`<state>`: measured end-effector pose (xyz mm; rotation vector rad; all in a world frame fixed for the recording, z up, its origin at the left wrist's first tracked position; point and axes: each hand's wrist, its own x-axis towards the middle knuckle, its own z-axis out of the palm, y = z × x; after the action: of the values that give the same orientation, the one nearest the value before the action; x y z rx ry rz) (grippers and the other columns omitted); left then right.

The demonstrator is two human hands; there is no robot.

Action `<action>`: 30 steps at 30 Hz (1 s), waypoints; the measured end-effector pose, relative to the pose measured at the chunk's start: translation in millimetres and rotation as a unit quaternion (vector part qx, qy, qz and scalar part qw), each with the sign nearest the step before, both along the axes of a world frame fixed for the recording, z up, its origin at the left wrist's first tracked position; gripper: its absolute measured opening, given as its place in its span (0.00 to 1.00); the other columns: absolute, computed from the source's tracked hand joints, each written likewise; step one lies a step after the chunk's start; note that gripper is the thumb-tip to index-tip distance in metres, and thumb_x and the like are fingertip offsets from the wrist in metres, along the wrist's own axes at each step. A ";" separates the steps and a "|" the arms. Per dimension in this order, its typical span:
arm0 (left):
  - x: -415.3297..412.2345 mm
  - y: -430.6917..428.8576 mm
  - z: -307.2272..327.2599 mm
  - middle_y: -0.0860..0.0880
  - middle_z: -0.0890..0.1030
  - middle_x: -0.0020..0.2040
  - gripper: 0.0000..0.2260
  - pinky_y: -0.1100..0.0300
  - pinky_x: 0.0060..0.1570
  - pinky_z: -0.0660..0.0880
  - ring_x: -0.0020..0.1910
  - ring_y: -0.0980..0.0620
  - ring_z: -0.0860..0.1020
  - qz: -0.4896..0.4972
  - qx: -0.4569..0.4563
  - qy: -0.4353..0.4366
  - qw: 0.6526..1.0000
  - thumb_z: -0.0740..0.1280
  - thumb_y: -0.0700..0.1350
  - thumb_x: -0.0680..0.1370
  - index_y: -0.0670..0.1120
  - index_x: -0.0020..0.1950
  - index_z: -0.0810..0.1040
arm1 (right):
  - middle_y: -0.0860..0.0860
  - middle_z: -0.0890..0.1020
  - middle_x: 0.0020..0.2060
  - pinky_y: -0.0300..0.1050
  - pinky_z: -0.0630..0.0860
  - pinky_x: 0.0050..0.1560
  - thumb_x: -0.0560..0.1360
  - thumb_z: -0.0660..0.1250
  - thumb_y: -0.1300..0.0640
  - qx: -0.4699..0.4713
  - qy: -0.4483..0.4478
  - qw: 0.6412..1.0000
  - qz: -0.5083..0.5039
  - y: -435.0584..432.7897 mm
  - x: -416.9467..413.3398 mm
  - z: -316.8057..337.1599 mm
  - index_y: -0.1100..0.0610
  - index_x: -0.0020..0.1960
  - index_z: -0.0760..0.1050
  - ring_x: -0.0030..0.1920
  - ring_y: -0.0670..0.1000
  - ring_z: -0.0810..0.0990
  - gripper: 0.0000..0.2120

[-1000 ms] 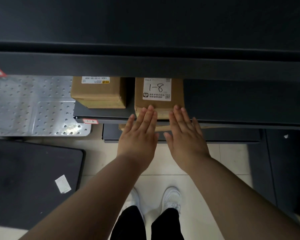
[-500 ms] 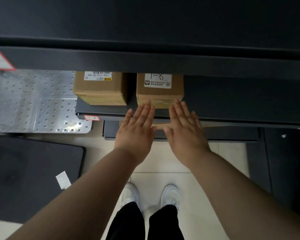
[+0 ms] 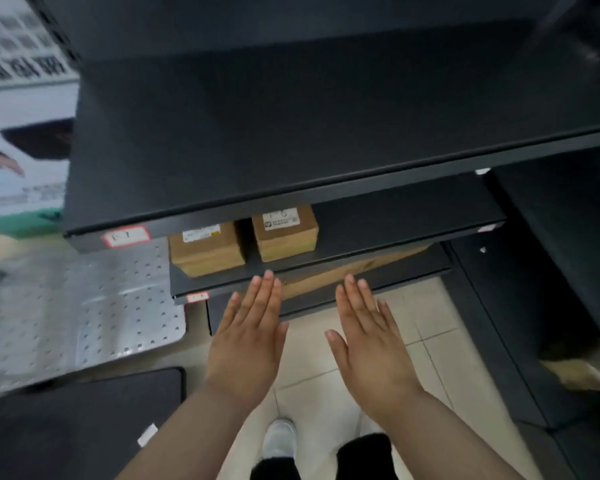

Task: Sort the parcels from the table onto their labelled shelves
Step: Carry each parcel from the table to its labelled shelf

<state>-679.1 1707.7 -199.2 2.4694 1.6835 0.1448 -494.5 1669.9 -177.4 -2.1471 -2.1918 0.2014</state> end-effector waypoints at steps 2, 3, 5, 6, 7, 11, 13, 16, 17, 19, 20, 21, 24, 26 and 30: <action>-2.0 -3.2 31.7 0.44 0.62 0.75 0.25 0.53 0.71 0.49 0.74 0.50 0.57 -0.026 0.003 -0.017 1.000 0.40 0.52 0.83 0.41 0.75 0.60 | 0.53 0.62 0.73 0.49 0.53 0.68 0.82 0.40 0.45 0.006 0.002 0.999 -0.047 -25.8 0.5 28.8 0.60 0.73 0.58 0.73 0.50 0.57 0.27; -1.1 -4.5 47.5 0.44 0.63 0.75 0.26 0.53 0.71 0.50 0.74 0.50 0.59 -0.040 0.003 -0.024 0.999 0.40 0.53 0.83 0.40 0.74 0.61 | 0.53 0.63 0.73 0.48 0.54 0.68 0.82 0.40 0.45 0.012 0.007 0.998 -0.068 -38.4 1.0 44.3 0.59 0.73 0.59 0.73 0.50 0.57 0.27; 6.7 -8.3 76.7 0.43 0.66 0.73 0.26 0.54 0.70 0.49 0.73 0.48 0.63 -0.070 0.002 -0.020 0.997 0.39 0.53 0.83 0.40 0.73 0.63 | 0.52 0.64 0.72 0.48 0.55 0.68 0.82 0.41 0.45 0.022 0.010 0.995 -0.099 -60.0 4.1 73.4 0.58 0.72 0.61 0.73 0.49 0.58 0.26; 14.5 -11.2 89.5 0.43 0.68 0.72 0.27 0.55 0.70 0.49 0.71 0.47 0.66 -0.089 0.006 -0.013 0.996 0.39 0.53 0.83 0.40 0.72 0.65 | 0.52 0.65 0.72 0.48 0.56 0.67 0.82 0.41 0.44 0.029 0.005 0.993 -0.114 -69.4 8.3 86.8 0.58 0.72 0.61 0.73 0.50 0.58 0.26; 25.3 -15.0 101.2 0.44 0.69 0.71 0.27 0.55 0.70 0.50 0.70 0.47 0.67 -0.112 0.013 -0.008 0.994 0.39 0.53 0.83 0.41 0.71 0.66 | 0.52 0.65 0.72 0.48 0.56 0.67 0.82 0.41 0.44 0.038 -0.004 0.990 -0.134 -78.4 14.7 100.1 0.58 0.72 0.61 0.74 0.51 0.57 0.26; 98.6 -39.8 146.6 0.46 0.67 0.72 0.26 0.54 0.73 0.54 0.74 0.49 0.61 -0.228 0.077 -0.034 0.970 0.38 0.54 0.83 0.44 0.74 0.61 | 0.51 0.67 0.71 0.48 0.55 0.67 0.82 0.39 0.44 0.094 -0.034 0.966 -0.237 -120.4 59.1 158.5 0.58 0.72 0.60 0.74 0.49 0.52 0.26; 146.9 -62.3 172.2 0.46 0.65 0.73 0.25 0.55 0.71 0.49 0.75 0.52 0.53 -0.294 0.109 -0.066 0.947 0.39 0.54 0.83 0.44 0.74 0.58 | 0.51 0.66 0.71 0.47 0.53 0.68 0.82 0.39 0.44 0.119 -0.044 0.949 -0.290 -153.3 87.0 186.4 0.58 0.72 0.60 0.74 0.49 0.52 0.26; 220.3 -110.7 210.9 0.47 0.66 0.73 0.24 0.57 0.72 0.48 0.75 0.55 0.52 -0.389 0.133 -0.110 0.905 0.40 0.53 0.83 0.44 0.74 0.56 | 0.52 0.65 0.72 0.48 0.55 0.68 0.82 0.39 0.44 0.155 -0.057 0.912 -0.376 -220.6 130.8 221.7 0.58 0.72 0.59 0.75 0.50 0.54 0.27; 243.5 -130.8 222.4 0.47 0.66 0.72 0.24 0.57 0.72 0.49 0.75 0.54 0.52 -0.419 0.139 -0.117 0.890 0.40 0.53 0.83 0.43 0.74 0.56 | 0.52 0.65 0.73 0.48 0.56 0.68 0.82 0.39 0.43 0.160 -0.058 0.897 -0.407 -247.9 143.6 232.9 0.58 0.73 0.60 0.74 0.50 0.55 0.27; 285.9 -178.5 243.5 0.46 0.67 0.72 0.24 0.56 0.71 0.49 0.75 0.51 0.55 -0.470 0.142 -0.119 0.863 0.39 0.53 0.83 0.42 0.73 0.58 | 0.52 0.64 0.73 0.48 0.56 0.67 0.82 0.38 0.44 0.160 -0.063 0.868 -0.465 -308.6 164.6 250.9 0.58 0.72 0.60 0.73 0.49 0.57 0.28; 304.6 -206.2 253.0 0.46 0.67 0.71 0.25 0.56 0.71 0.49 0.75 0.51 0.58 -0.492 0.136 -0.118 0.851 0.39 0.53 0.83 0.42 0.73 0.61 | 0.52 0.64 0.73 0.47 0.55 0.67 0.82 0.38 0.44 0.158 -0.066 0.854 -0.491 -342.0 173.1 257.4 0.58 0.72 0.61 0.73 0.49 0.58 0.28; 321.8 -235.6 261.4 0.47 0.68 0.71 0.25 0.56 0.70 0.48 0.73 0.51 0.62 -0.513 0.131 -0.116 0.841 0.39 0.53 0.83 0.42 0.72 0.63 | 0.51 0.64 0.73 0.47 0.54 0.68 0.82 0.38 0.44 0.153 -0.067 0.839 -0.518 -376.2 181.0 262.7 0.58 0.73 0.61 0.73 0.49 0.58 0.28; 362.0 -330.2 279.8 0.48 0.68 0.71 0.24 0.56 0.70 0.49 0.69 0.51 0.67 -0.578 0.119 -0.119 0.799 0.41 0.53 0.83 0.44 0.71 0.66 | 0.52 0.59 0.74 0.45 0.49 0.71 0.81 0.33 0.42 0.121 -0.078 0.789 -0.597 -478.3 191.9 282.5 0.58 0.74 0.57 0.75 0.51 0.56 0.31; 383.2 -394.2 286.0 0.48 0.67 0.71 0.25 0.56 0.70 0.52 0.69 0.51 0.67 -0.612 0.122 -0.121 0.772 0.40 0.53 0.83 0.44 0.71 0.66 | 0.49 0.40 0.75 0.41 0.34 0.73 0.74 0.25 0.37 0.143 -0.113 0.773 -0.608 -542.5 194.4 288.3 0.54 0.74 0.41 0.74 0.49 0.36 0.35; 409.4 -516.9 297.6 0.49 0.51 0.77 0.27 0.57 0.74 0.42 0.75 0.51 0.51 -0.674 0.120 -0.117 0.719 0.36 0.56 0.80 0.46 0.76 0.50 | 0.44 0.31 0.70 0.43 0.32 0.71 0.70 0.26 0.35 0.151 -0.095 0.724 -0.666 -656.2 192.7 294.3 0.51 0.71 0.32 0.70 0.45 0.26 0.35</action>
<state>-269.6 1190.8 98.5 2.9587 -0.5053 0.4507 -301.8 1013.7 116.9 -2.8914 -0.1878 -0.4384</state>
